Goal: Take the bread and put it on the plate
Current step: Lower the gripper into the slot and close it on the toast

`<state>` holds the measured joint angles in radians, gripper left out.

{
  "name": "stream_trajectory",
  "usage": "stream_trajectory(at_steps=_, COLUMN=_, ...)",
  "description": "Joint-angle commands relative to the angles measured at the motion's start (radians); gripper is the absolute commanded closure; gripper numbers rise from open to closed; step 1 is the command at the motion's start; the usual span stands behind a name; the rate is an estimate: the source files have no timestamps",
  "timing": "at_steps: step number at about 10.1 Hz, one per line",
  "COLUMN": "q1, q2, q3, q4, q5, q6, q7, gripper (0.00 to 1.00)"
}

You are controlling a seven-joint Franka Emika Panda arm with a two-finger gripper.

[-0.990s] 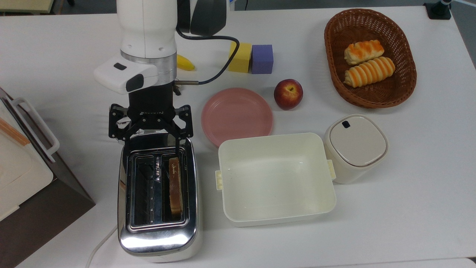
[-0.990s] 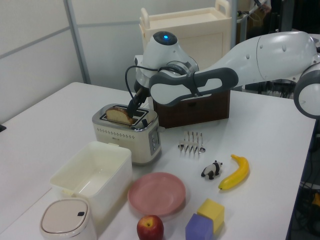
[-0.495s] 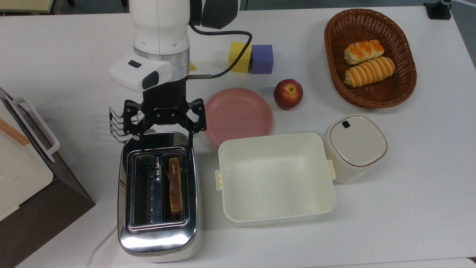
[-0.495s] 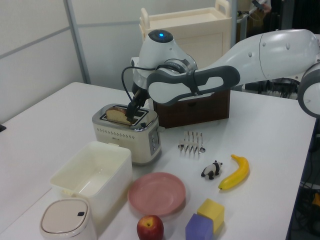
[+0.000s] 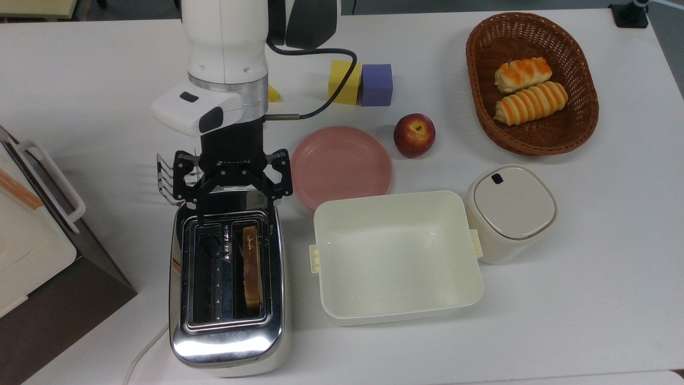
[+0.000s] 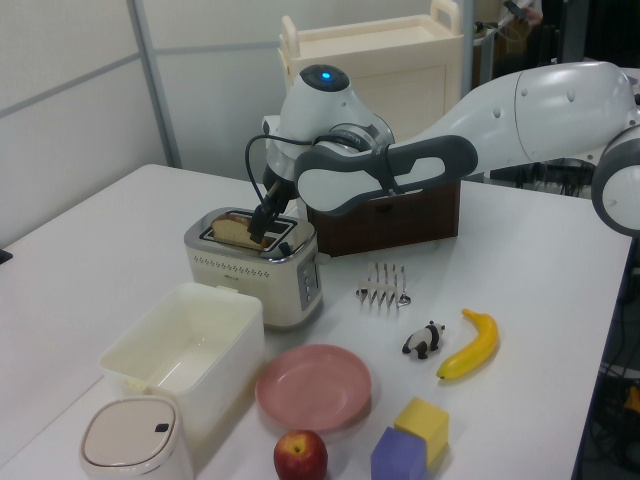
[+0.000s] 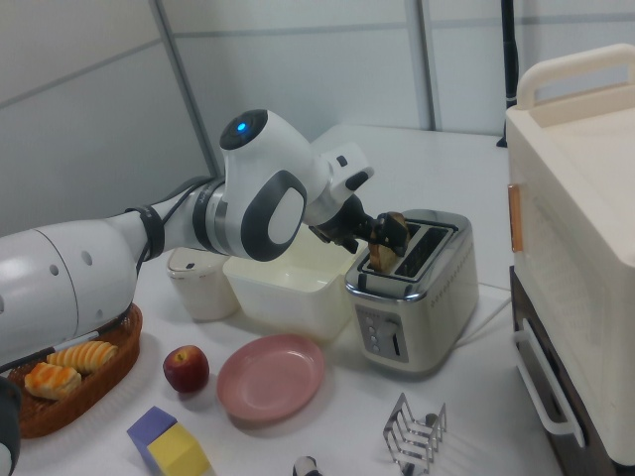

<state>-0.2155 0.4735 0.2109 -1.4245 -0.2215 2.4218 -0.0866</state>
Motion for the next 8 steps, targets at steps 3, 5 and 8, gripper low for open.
stream_trajectory(at_steps=3, q1=-0.013, q2=0.008, q3=0.007, q4=-0.008, q5=-0.053, q6=0.056, q7=0.019, gripper=0.0)
stream_trajectory(at_steps=5, q1=-0.015, q2=0.02, q3=0.013, q4=-0.01, q5=-0.073, q6=0.057, q7=0.022, gripper=0.0)
stream_trajectory(at_steps=8, q1=-0.015, q2=0.027, q3=0.034, q4=-0.008, q5=-0.084, q6=0.074, q7=0.024, gripper=0.0)
